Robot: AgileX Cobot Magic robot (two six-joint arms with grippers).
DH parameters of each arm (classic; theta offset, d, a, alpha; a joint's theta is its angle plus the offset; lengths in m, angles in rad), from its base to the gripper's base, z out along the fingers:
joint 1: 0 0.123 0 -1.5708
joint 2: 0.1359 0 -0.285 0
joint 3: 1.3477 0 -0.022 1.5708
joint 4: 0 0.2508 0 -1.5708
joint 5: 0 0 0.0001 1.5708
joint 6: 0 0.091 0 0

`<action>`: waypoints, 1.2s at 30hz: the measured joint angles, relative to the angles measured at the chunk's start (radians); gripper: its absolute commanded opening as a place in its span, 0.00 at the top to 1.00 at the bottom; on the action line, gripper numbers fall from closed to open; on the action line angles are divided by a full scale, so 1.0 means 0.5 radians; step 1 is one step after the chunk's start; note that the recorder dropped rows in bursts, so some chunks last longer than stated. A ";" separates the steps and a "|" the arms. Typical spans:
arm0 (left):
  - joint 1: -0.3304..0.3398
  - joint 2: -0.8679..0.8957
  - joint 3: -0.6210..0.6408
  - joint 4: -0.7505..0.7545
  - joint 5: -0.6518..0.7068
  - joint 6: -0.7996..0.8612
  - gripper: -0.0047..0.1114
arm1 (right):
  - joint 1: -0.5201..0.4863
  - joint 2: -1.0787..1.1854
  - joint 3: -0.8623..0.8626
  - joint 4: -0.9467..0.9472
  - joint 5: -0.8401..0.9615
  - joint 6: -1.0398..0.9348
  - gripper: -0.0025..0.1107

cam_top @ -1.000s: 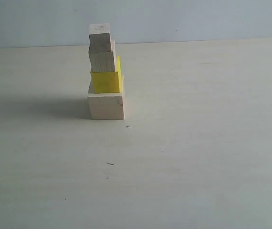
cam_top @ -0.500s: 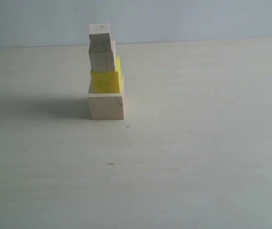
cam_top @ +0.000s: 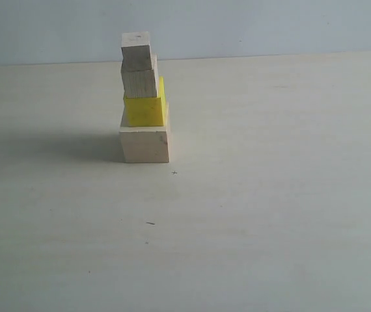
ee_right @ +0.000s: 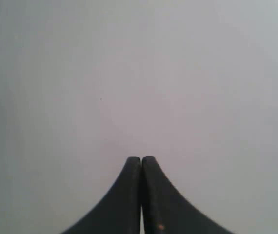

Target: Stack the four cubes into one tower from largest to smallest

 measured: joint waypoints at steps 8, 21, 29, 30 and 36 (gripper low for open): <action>0.000 0.000 0.143 -0.031 -0.126 -0.043 0.96 | 0.000 0.000 0.000 0.000 0.000 0.000 0.98; 0.000 0.000 0.143 -0.038 -0.126 -0.025 0.96 | 0.000 0.000 0.000 0.000 0.000 0.000 0.98; 0.000 0.000 0.143 -0.038 -0.126 -0.024 0.96 | 0.000 0.000 0.000 0.000 0.000 0.000 0.98; 0.000 0.000 0.143 -0.038 -0.126 -0.024 0.96 | 0.000 0.000 0.000 0.000 0.000 0.000 0.98; 0.000 0.000 0.143 -0.038 -0.126 -0.024 0.96 | 0.000 0.000 0.000 0.000 0.000 0.000 0.98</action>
